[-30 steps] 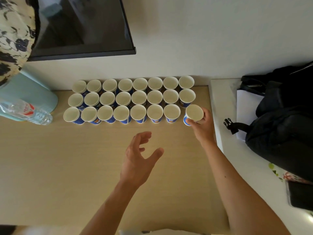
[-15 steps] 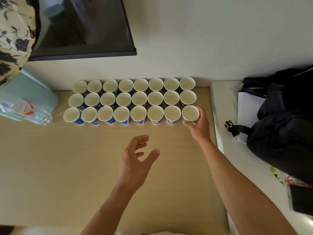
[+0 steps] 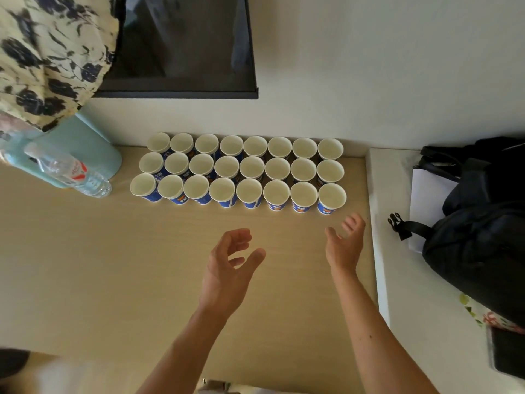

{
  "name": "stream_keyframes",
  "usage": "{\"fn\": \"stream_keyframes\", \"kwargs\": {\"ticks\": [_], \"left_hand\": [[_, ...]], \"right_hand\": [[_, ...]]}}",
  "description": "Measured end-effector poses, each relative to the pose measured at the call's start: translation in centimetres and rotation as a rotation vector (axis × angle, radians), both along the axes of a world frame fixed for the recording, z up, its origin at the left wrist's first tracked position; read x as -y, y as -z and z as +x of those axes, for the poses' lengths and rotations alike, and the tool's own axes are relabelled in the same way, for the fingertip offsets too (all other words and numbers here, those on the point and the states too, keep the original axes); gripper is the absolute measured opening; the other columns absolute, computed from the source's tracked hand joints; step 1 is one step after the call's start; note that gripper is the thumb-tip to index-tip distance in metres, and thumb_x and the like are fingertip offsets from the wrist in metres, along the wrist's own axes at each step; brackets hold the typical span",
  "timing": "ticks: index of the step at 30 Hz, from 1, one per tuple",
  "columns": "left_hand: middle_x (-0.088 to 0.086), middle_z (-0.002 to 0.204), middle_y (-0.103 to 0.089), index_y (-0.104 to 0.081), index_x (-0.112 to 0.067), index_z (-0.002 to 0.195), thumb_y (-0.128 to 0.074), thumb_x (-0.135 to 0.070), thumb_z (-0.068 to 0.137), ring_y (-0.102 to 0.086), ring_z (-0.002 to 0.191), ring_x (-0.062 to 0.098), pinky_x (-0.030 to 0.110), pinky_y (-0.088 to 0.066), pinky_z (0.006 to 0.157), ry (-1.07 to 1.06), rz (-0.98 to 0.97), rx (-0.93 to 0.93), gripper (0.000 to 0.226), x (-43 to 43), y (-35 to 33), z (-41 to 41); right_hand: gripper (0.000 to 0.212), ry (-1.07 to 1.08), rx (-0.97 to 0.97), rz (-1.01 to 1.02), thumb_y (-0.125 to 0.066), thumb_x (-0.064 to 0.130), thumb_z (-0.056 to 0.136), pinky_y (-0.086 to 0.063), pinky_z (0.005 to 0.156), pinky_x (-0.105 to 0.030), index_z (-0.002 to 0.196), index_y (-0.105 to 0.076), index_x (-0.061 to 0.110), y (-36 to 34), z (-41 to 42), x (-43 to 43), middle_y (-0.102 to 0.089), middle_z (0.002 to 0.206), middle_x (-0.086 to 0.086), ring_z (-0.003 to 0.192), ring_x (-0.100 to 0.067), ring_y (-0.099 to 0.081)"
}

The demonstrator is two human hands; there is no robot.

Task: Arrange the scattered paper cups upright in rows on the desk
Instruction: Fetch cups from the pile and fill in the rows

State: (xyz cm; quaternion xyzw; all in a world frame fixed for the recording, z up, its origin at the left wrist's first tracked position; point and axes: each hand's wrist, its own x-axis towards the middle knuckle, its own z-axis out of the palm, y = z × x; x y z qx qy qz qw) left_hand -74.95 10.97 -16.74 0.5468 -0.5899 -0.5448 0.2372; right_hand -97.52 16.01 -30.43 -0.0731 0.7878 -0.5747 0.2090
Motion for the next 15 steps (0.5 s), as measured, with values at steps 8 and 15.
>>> {"fn": "stream_keyframes", "kwargs": {"ticks": [8,15], "left_hand": [[-0.011,0.112,-0.072,-0.066,-0.023,0.111,-0.076,-0.015,0.089,-0.067,0.103,0.001,0.014,-0.05,0.075,-0.084,-0.021,-0.089,0.025,0.8,-2.1,5.0],[-0.005,0.111,-0.073,-0.067,-0.02,0.112,-0.075,-0.013,0.091,-0.068,0.098,0.0,0.01,-0.05,0.074,-0.216,-0.078,-0.25,0.024,0.5,-4.8,15.0]], "right_hand": [[0.055,-0.206,0.112,-0.214,-0.068,-0.005,0.087,-0.053,0.094,-0.031,0.136,-0.051,0.012,-6.2,11.2,2.7,-0.063,0.126,-0.007,0.113,-0.018,-0.067],[0.054,-0.472,0.119,-0.292,-0.069,0.002,0.09,-0.053,0.098,-0.028,0.138,-0.051,0.017,-13.2,23.4,5.1,-0.063,0.127,0.0,0.11,-0.004,-0.067]]}}
